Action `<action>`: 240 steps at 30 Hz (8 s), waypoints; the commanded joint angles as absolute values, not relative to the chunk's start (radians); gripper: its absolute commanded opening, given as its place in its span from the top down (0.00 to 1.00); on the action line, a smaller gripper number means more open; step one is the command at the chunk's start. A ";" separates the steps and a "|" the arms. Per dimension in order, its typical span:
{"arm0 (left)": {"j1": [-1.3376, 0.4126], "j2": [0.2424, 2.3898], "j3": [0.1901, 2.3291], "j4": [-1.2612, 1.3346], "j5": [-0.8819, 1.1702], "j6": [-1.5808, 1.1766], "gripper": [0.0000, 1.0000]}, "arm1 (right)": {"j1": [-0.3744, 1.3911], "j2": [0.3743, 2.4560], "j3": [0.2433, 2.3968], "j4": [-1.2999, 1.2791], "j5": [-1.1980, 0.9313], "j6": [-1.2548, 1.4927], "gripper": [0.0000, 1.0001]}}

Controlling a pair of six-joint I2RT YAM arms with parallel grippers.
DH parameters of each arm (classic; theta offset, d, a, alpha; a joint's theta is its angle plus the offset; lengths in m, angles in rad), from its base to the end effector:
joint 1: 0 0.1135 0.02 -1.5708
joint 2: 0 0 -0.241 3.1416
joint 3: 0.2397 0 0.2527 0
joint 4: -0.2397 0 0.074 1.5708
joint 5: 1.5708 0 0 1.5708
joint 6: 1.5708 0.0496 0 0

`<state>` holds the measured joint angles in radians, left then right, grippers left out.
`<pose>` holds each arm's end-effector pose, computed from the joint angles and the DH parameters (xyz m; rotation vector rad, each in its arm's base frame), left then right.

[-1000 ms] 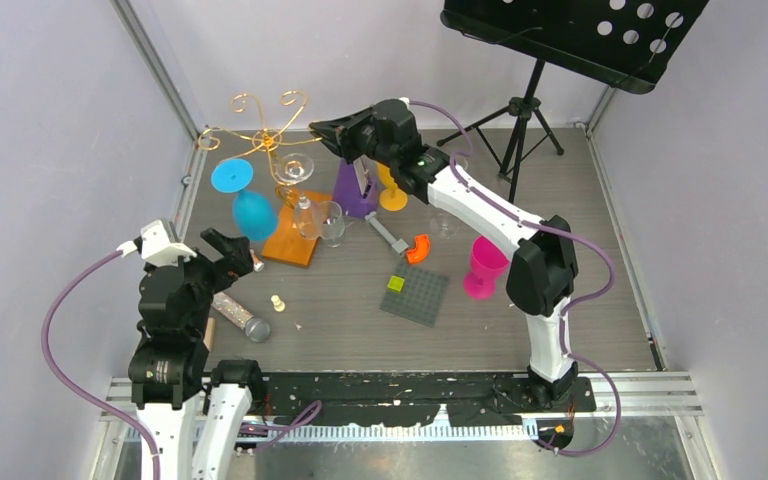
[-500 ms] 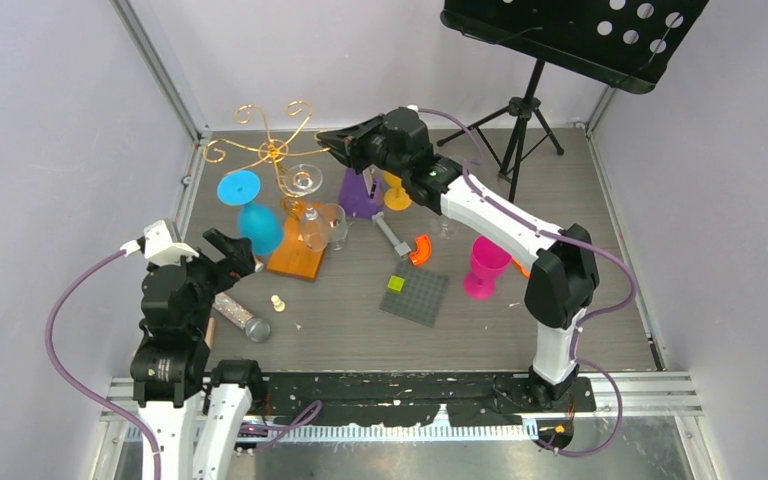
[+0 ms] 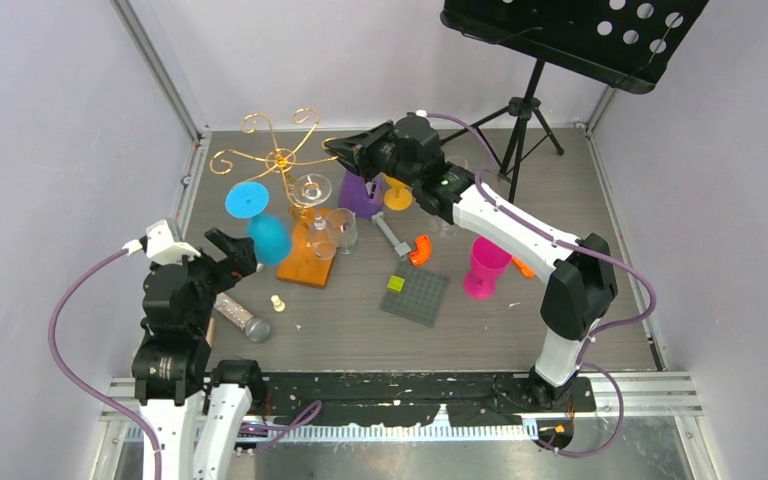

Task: Place the wine glass upside down on the wine glass rack

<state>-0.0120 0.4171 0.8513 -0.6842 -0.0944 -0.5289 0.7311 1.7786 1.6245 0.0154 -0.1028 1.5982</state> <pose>0.1167 0.0033 0.3383 -0.5322 1.7506 -0.2962 0.3269 0.3000 0.3539 0.7893 1.9267 1.7049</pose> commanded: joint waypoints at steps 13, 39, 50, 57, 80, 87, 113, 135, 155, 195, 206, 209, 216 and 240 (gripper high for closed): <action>-0.015 0.444 0.854 -0.611 -0.063 -0.542 0.07 | 0.717 1.533 1.456 0.092 -0.092 1.636 0.95; -0.015 0.433 0.860 -0.630 -0.076 -0.528 0.07 | 0.702 1.618 1.403 0.249 -0.308 1.593 0.95; -0.015 0.404 0.886 -0.662 -0.091 -0.514 0.07 | 0.699 1.588 1.339 0.265 -0.312 1.533 0.95; -0.015 0.336 0.985 -0.667 -0.071 -0.502 0.07 | 0.690 1.557 1.297 0.237 -0.271 1.477 0.95; -0.037 1.029 1.493 -0.474 0.501 -0.364 0.03 | 0.670 1.586 1.315 0.252 -0.280 1.337 0.95; -0.132 1.149 1.540 -0.561 0.425 -0.275 0.07 | 0.669 1.595 1.318 0.255 -0.293 1.330 0.95; -0.287 1.217 1.475 -0.589 0.191 -0.118 0.38 | 0.662 1.624 1.317 0.268 -0.314 1.334 0.95; -0.295 1.228 1.418 -0.554 0.207 -0.135 0.72 | 0.643 1.609 1.288 0.261 -0.308 1.305 0.59; -0.295 1.236 1.435 -0.561 0.201 -0.138 0.72 | 0.525 1.294 1.181 0.116 -0.216 0.823 0.35; -0.295 1.247 1.431 -0.578 0.222 -0.138 0.71 | 0.694 1.838 1.456 -0.273 -0.019 0.454 0.50; -0.299 1.252 1.434 -0.580 0.228 -0.137 0.71 | 0.731 1.937 1.571 -0.390 0.119 0.361 0.64; -0.301 1.249 1.436 -0.583 0.226 -0.135 0.71 | 0.738 1.946 1.587 -0.418 0.163 0.331 0.69; -0.301 1.253 1.440 -0.583 0.224 -0.132 0.71 | 0.741 1.935 1.592 -0.436 0.194 0.288 0.81; -0.301 1.269 1.477 -0.586 0.220 -0.147 0.61 | 0.744 1.789 1.503 -0.493 0.250 0.296 0.95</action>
